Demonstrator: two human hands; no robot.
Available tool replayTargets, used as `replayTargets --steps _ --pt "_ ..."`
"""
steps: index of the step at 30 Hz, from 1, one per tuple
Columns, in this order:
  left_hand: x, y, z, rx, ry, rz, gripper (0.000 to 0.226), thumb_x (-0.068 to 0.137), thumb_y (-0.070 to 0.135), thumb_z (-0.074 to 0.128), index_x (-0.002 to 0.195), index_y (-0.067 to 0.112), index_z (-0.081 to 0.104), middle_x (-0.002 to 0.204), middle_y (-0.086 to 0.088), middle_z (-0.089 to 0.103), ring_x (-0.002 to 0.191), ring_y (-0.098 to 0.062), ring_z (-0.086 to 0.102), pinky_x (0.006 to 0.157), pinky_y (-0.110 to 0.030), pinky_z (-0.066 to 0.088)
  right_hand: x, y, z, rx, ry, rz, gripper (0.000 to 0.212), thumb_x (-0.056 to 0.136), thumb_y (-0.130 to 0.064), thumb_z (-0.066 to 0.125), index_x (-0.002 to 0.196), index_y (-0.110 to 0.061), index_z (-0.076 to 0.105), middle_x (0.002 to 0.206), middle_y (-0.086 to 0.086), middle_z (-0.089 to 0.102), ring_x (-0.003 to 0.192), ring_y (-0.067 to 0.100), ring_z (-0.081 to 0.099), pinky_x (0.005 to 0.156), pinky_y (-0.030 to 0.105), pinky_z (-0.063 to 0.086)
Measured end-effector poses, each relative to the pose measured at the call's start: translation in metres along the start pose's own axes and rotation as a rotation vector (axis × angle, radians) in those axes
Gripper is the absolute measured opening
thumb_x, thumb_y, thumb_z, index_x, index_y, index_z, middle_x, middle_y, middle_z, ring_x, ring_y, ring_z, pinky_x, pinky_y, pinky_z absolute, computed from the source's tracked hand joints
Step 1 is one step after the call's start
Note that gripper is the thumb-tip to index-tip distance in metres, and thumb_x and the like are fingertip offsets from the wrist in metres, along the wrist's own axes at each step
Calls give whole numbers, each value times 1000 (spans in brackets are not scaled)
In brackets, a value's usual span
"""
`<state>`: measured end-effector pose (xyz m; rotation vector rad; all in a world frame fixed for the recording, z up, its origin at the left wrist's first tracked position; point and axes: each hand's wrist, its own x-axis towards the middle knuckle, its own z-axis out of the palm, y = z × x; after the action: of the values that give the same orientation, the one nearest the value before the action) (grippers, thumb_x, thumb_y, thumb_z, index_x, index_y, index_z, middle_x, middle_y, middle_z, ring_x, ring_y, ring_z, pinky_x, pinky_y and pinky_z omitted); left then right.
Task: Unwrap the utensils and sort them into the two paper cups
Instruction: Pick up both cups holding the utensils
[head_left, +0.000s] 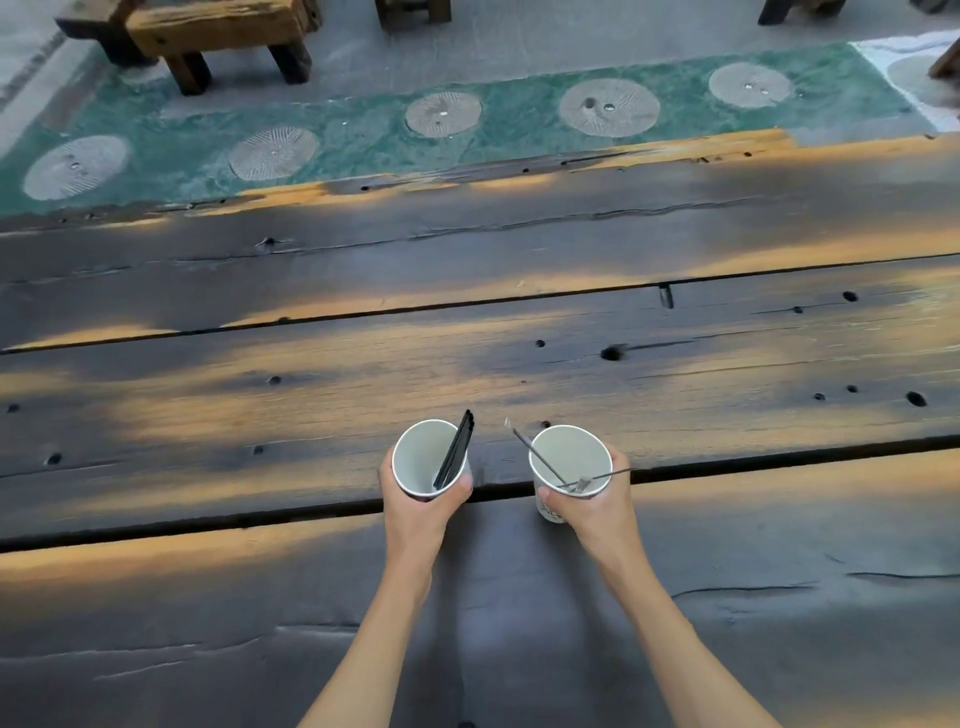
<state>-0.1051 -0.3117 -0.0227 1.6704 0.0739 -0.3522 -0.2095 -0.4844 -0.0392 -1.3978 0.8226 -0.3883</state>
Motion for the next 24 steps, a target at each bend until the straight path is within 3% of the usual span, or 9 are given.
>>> replayTargets --steps 2,4,7,12,16,19,24 --pt "14 13 5 -18 -10 5 74 73 7 86 130 30 44 123 12 60 99 10 61 81 -15 50 13 -12 7 -6 17 -36 75 60 -2 87 123 -16 51 113 4 66 97 7 66 81 28 58" --pt "30 26 10 -34 -28 13 75 69 16 89 127 33 44 122 12 61 102 6 62 80 -16 50 28 -26 15 -5 36 -68 76 60 -3 87 123 -24 48 115 -3 64 98 1 64 82 23 54" --pt "56 44 18 -26 -49 49 75 59 28 87 122 36 46 117 13 61 99 6 62 77 -15 51 56 -44 25 32 29 -105 78 60 -9 86 126 -24 47 118 -1 64 104 9 64 87 32 54" --pt "107 61 35 -58 -55 94 73 72 -1 84 130 19 45 117 6 60 92 7 62 67 -10 51 113 -72 42 69 30 -172 74 62 -1 86 124 -20 50 117 5 65 103 12 65 85 30 56" --pt "150 70 47 -71 -63 116 75 72 -4 84 131 17 44 115 6 59 88 12 63 64 -9 51 158 -85 58 65 20 -203 75 68 2 86 130 -15 47 122 5 63 109 15 63 85 26 55" --pt "180 74 54 -78 -72 128 74 74 -2 83 131 23 44 118 9 60 91 12 62 68 -10 51 190 -90 71 68 3 -213 75 67 -2 86 130 -12 47 123 10 62 111 24 62 77 23 55" --pt "235 79 65 -96 -48 112 69 77 -2 80 130 21 43 112 8 60 80 14 63 62 -9 49 242 -96 96 82 15 -218 72 67 -7 86 126 -21 47 119 1 62 106 8 62 89 30 55"
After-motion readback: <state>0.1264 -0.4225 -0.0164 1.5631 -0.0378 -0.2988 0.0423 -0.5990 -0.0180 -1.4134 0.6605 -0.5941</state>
